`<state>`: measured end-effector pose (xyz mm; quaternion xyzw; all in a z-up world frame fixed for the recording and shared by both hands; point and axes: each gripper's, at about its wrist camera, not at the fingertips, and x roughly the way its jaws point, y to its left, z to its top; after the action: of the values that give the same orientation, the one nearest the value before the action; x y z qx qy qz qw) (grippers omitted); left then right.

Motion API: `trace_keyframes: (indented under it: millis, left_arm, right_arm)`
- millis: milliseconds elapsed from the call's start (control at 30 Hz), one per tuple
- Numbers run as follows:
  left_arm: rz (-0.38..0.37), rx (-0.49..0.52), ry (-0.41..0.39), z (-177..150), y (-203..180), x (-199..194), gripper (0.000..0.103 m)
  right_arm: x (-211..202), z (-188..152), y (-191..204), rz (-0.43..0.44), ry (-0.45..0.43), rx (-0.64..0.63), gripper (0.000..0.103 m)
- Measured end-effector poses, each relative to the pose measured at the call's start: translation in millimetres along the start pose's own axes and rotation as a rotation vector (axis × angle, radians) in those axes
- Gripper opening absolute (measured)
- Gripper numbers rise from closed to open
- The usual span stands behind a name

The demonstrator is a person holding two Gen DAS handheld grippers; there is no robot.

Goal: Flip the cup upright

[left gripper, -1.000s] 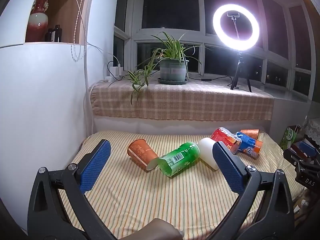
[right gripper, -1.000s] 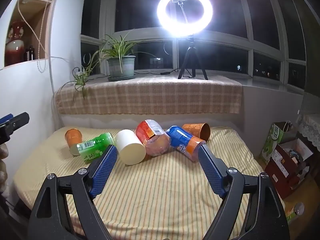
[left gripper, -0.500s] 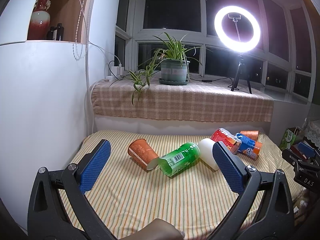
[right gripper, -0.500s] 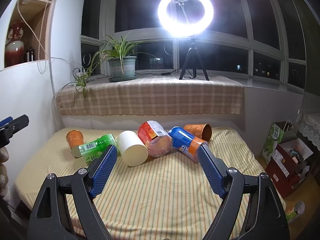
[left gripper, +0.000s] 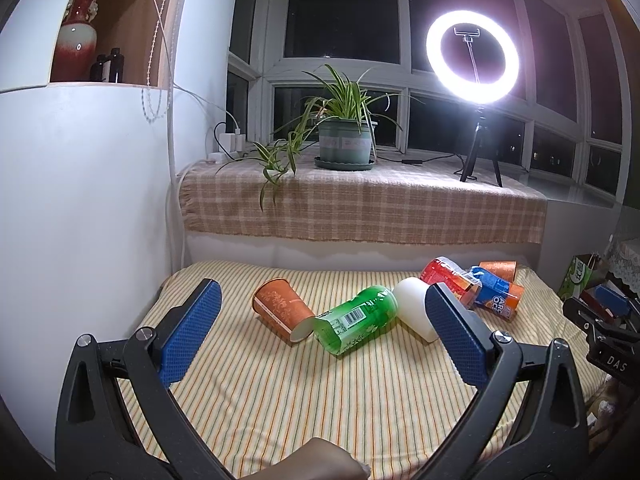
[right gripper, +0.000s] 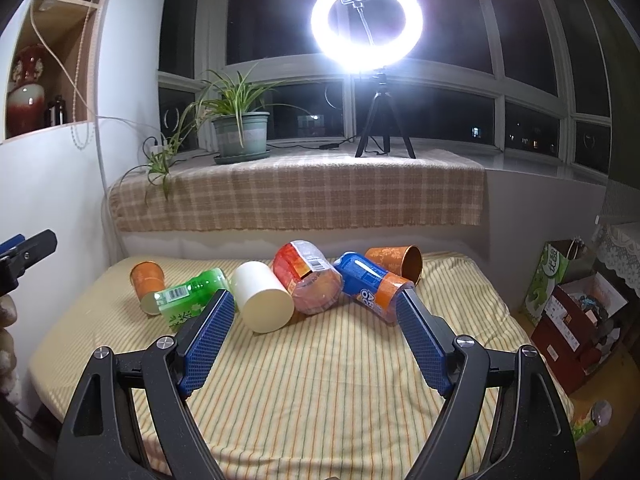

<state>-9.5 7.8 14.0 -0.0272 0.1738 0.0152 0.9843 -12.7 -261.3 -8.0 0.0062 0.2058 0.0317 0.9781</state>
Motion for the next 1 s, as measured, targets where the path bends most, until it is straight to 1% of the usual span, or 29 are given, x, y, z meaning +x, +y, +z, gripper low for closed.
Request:
trace_keyframes:
  millis: [1000]
  left_arm:
    - [0.002,-0.002,0.001,-1.6,-1.6,0.3,0.103]
  right_arm:
    - [4.6,-2.4,-4.4,0.004,0.005,0.005,0.083]
